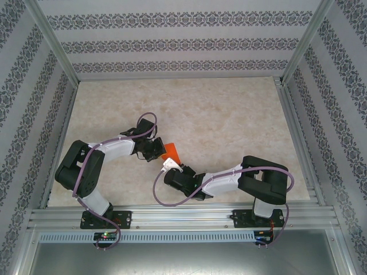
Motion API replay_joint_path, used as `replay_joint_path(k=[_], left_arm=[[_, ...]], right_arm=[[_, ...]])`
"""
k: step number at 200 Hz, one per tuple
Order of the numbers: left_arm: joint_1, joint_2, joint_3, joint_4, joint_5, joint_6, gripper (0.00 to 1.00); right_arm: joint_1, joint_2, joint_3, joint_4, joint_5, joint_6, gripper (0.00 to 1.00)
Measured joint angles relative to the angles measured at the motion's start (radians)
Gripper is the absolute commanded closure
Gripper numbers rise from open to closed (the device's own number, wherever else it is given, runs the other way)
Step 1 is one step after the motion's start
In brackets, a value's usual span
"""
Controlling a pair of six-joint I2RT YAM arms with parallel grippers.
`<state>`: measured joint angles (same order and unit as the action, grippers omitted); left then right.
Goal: Fold a paper plane with a square sheet of paper (pick it up from the middle)
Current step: Fold the wing for the fifth time at the center of the table.
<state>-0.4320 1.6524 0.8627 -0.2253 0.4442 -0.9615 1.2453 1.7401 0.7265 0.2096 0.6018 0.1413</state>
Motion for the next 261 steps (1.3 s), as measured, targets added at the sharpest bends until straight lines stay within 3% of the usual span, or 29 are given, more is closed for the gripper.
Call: replay_joint_path(k=[105, 169, 216, 236, 261], left_arm=[[0.0, 0.0, 0.006, -0.007, 0.004, 0.0, 0.98], [0.0, 0.0, 0.006, -0.007, 0.003, 0.0, 0.96], [0.0, -0.016, 0.008, -0.03, 0.0, 0.018, 0.64], [0.0, -0.065, 0.011, -0.077, -0.028, 0.032, 0.45], [0.0, -0.165, 0.015, -0.141, -0.093, 0.047, 0.32]], right_arm=[[-0.013, 0.023, 0.029, -0.019, 0.008, -0.014, 0.86], [-0.014, 0.024, 0.033, -0.026, 0.007, -0.014, 0.99], [-0.031, 0.023, 0.032, -0.025, -0.013, 0.014, 1.0], [-0.046, 0.0, 0.003, 0.004, -0.077, 0.048, 1.0], [-0.088, -0.055, -0.051, 0.047, -0.196, 0.114, 1.0]])
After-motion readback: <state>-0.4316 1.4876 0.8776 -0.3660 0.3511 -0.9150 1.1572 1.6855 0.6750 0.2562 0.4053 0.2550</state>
